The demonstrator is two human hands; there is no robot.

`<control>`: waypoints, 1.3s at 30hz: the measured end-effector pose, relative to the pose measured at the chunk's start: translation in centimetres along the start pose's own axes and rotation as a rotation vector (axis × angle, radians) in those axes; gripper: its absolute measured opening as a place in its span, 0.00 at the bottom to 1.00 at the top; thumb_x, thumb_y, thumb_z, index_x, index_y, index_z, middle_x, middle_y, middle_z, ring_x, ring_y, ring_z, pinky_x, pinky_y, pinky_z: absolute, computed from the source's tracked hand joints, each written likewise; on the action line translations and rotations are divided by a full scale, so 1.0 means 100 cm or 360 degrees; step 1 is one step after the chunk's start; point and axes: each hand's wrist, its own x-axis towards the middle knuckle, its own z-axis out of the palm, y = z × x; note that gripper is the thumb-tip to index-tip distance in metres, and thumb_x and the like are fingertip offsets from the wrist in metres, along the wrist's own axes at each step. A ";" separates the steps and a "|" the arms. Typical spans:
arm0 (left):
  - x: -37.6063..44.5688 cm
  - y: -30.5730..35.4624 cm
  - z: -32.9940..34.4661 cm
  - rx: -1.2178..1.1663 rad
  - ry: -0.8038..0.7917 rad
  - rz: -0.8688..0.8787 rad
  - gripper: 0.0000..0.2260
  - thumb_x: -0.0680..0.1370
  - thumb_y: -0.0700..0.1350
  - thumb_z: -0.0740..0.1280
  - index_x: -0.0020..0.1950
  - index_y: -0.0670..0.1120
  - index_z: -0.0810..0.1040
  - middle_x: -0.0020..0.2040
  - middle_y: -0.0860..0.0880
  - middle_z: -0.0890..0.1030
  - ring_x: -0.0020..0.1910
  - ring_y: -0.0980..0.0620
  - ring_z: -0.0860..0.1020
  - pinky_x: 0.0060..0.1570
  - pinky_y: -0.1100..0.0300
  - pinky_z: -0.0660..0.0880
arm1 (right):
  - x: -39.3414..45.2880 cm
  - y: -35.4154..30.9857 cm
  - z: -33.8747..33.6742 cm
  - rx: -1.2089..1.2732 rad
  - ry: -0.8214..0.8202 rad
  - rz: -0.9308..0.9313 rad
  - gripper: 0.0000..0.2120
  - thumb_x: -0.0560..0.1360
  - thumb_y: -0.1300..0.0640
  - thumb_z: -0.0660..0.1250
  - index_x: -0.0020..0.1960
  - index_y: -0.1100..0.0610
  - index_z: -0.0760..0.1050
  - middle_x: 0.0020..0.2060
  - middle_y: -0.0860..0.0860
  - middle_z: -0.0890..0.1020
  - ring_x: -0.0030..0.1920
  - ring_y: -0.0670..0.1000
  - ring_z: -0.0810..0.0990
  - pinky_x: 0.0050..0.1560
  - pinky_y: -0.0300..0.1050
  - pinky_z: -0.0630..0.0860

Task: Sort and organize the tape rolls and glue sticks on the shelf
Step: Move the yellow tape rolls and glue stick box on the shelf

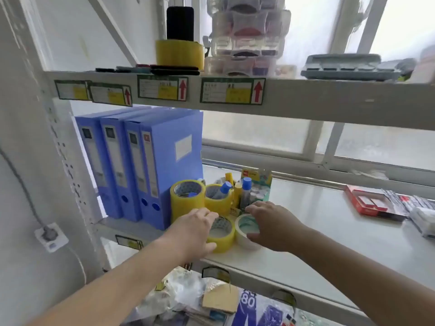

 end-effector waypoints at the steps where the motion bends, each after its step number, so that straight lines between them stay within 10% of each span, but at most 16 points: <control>1: 0.007 0.000 0.006 0.0004 -0.0032 0.0006 0.31 0.76 0.55 0.64 0.76 0.49 0.57 0.73 0.50 0.64 0.71 0.51 0.64 0.67 0.56 0.68 | 0.005 0.003 0.005 -0.0005 -0.0013 0.0027 0.26 0.73 0.44 0.65 0.67 0.54 0.69 0.60 0.52 0.76 0.60 0.53 0.74 0.59 0.46 0.74; 19: 0.054 -0.006 0.103 -0.0083 0.0136 -0.0097 0.14 0.72 0.54 0.70 0.54 0.49 0.79 0.52 0.50 0.79 0.47 0.51 0.79 0.49 0.55 0.79 | 0.042 0.013 0.113 0.0006 -0.0001 0.0197 0.17 0.71 0.51 0.72 0.56 0.59 0.76 0.44 0.52 0.77 0.43 0.52 0.74 0.42 0.42 0.72; 39: 0.101 0.117 0.107 -0.0172 -0.0049 0.0182 0.12 0.72 0.52 0.72 0.54 0.51 0.81 0.52 0.51 0.81 0.51 0.52 0.79 0.55 0.59 0.76 | -0.056 0.123 0.096 0.0034 -0.0127 0.0493 0.22 0.67 0.52 0.76 0.56 0.61 0.78 0.42 0.53 0.75 0.43 0.54 0.74 0.41 0.42 0.68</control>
